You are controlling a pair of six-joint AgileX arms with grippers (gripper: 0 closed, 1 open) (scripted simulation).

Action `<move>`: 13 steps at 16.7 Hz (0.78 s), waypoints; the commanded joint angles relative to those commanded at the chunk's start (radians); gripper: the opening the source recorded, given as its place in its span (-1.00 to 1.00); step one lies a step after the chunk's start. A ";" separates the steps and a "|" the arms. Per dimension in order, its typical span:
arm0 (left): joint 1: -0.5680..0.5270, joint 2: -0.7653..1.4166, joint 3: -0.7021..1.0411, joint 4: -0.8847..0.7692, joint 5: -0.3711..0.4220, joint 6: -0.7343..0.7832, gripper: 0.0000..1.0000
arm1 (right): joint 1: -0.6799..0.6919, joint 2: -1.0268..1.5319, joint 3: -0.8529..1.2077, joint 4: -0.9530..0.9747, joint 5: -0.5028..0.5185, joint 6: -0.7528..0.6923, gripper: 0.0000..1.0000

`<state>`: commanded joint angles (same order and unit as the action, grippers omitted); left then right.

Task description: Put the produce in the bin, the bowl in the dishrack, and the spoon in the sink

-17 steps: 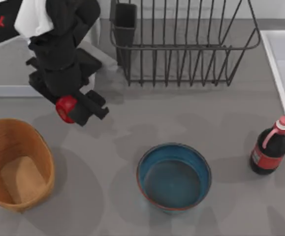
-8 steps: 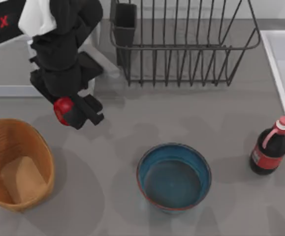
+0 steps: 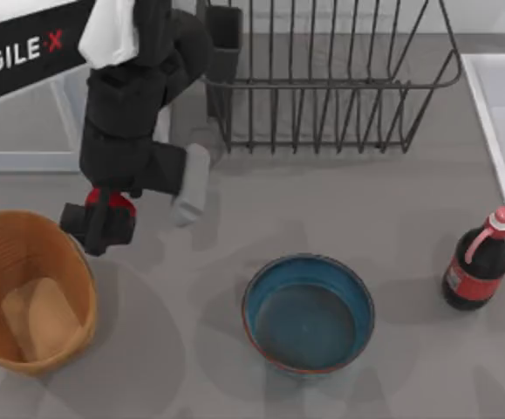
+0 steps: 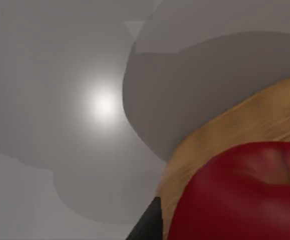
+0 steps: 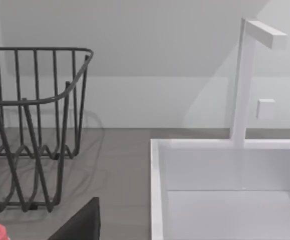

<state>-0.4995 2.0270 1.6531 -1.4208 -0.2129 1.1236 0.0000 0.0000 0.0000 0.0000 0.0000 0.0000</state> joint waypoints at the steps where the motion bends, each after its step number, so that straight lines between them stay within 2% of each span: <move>1: -0.009 0.008 0.009 -0.034 -0.025 0.116 -1.00 | 0.000 0.000 0.000 0.000 0.000 0.000 1.00; 8: -0.064 0.028 0.044 -0.246 -0.193 0.889 -1.00 | 0.000 0.000 0.000 0.000 0.000 0.000 1.00; 11: -0.080 0.025 0.049 -0.311 -0.249 1.115 -1.00 | 0.000 0.000 0.000 0.000 0.000 0.000 1.00; 13: -0.088 0.022 0.050 -0.342 -0.276 1.212 -1.00 | 0.000 0.000 0.000 0.000 0.000 0.000 1.00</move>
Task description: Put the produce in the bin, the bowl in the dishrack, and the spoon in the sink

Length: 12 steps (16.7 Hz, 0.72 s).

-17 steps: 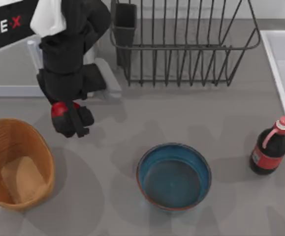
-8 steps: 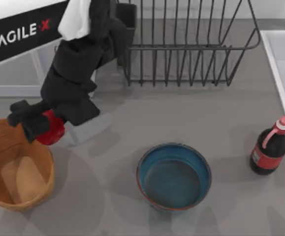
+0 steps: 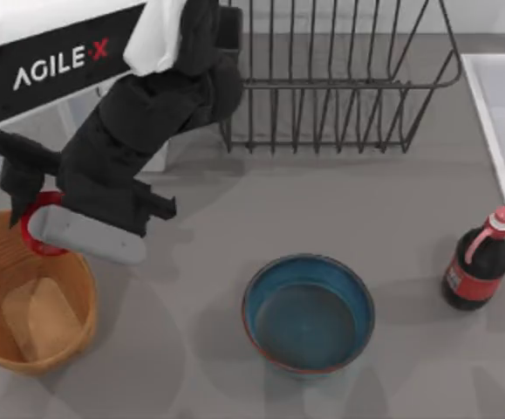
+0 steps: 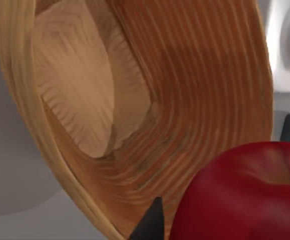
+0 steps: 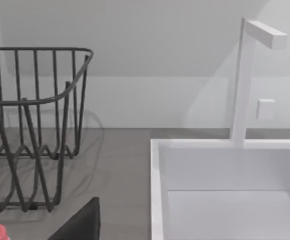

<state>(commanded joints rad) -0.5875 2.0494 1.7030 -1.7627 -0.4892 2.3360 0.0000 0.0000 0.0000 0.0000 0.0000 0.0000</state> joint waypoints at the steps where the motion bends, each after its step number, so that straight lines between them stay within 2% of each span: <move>1: -0.003 -0.001 0.000 -0.011 -0.010 0.033 -1.00 | 0.000 0.000 0.000 0.000 0.000 0.000 1.00; 7: -0.006 -0.002 0.000 -0.022 -0.020 0.068 -1.00 | 0.000 0.000 0.000 0.000 0.000 0.000 1.00; 8: -0.003 0.054 0.069 0.011 -0.013 0.068 -1.00 | 0.000 0.000 0.000 0.000 0.000 0.000 1.00; 12: 0.012 0.026 -0.005 0.069 -0.026 0.087 -1.00 | 0.000 0.000 0.000 0.000 0.000 0.000 1.00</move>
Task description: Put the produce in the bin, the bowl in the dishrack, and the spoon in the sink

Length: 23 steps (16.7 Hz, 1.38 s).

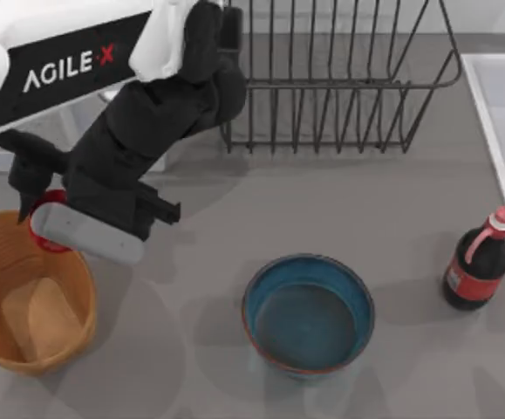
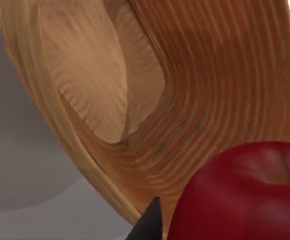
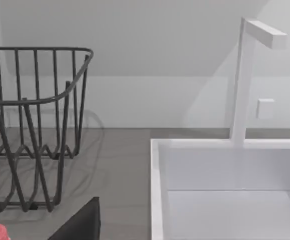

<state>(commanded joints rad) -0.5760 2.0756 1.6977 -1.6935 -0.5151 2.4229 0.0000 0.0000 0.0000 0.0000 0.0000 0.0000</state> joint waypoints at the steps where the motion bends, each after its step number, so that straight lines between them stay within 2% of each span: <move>1: 0.010 -0.013 -0.045 0.029 -0.005 0.009 -1.00 | 0.000 0.000 0.000 0.000 0.000 0.000 1.00; 6: 0.062 -0.080 -0.283 0.181 -0.032 0.056 -1.00 | 0.000 0.000 0.000 0.000 0.000 0.000 1.00; 12: 0.070 -0.092 -0.314 0.209 -0.038 0.067 -1.00 | 0.000 0.000 0.000 0.000 0.000 0.000 1.00; 23: 0.070 -0.092 -0.314 0.209 -0.038 0.067 0.66 | 0.000 0.000 0.000 0.000 0.000 0.000 1.00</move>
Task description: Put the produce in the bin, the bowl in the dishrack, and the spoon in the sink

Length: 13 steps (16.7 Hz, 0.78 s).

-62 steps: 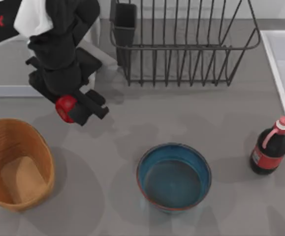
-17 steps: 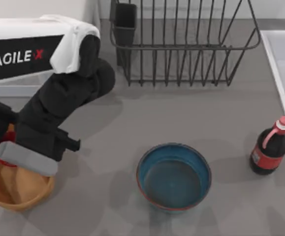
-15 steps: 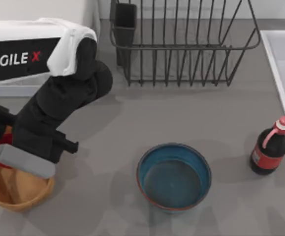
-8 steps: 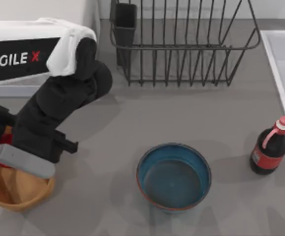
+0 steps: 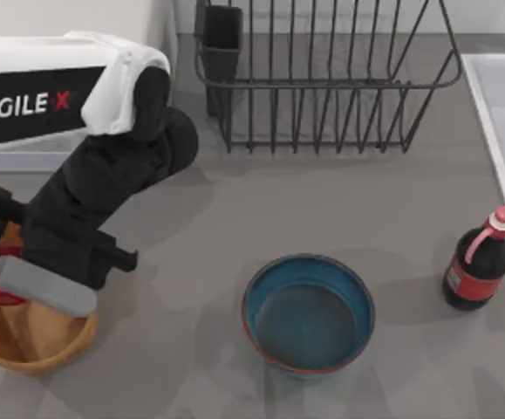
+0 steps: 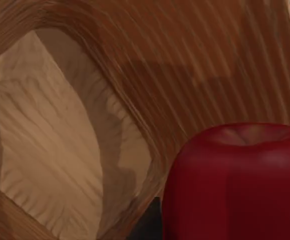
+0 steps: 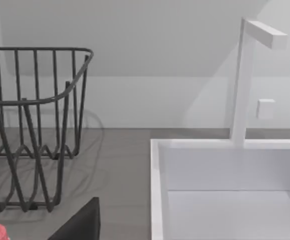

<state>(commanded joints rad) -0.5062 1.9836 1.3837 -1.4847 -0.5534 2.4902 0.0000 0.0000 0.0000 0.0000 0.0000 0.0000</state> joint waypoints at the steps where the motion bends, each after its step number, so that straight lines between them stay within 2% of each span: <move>1: 0.000 0.000 0.000 0.000 0.000 0.000 0.81 | 0.000 0.000 0.000 0.000 0.000 0.000 1.00; 2: 0.000 0.000 0.000 0.000 0.000 0.000 0.96 | 0.000 0.000 0.000 0.000 0.000 0.000 1.00; 3: 0.000 0.000 0.000 0.000 0.000 0.000 1.00 | 0.000 0.000 0.000 0.000 0.000 0.000 1.00; 13: -0.001 -0.011 -0.010 0.005 0.000 -0.017 1.00 | 0.000 0.000 0.000 0.000 0.000 0.000 1.00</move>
<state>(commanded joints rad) -0.5068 1.9724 1.3737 -1.4795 -0.5538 2.4731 0.0000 0.0000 0.0000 0.0000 0.0000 0.0000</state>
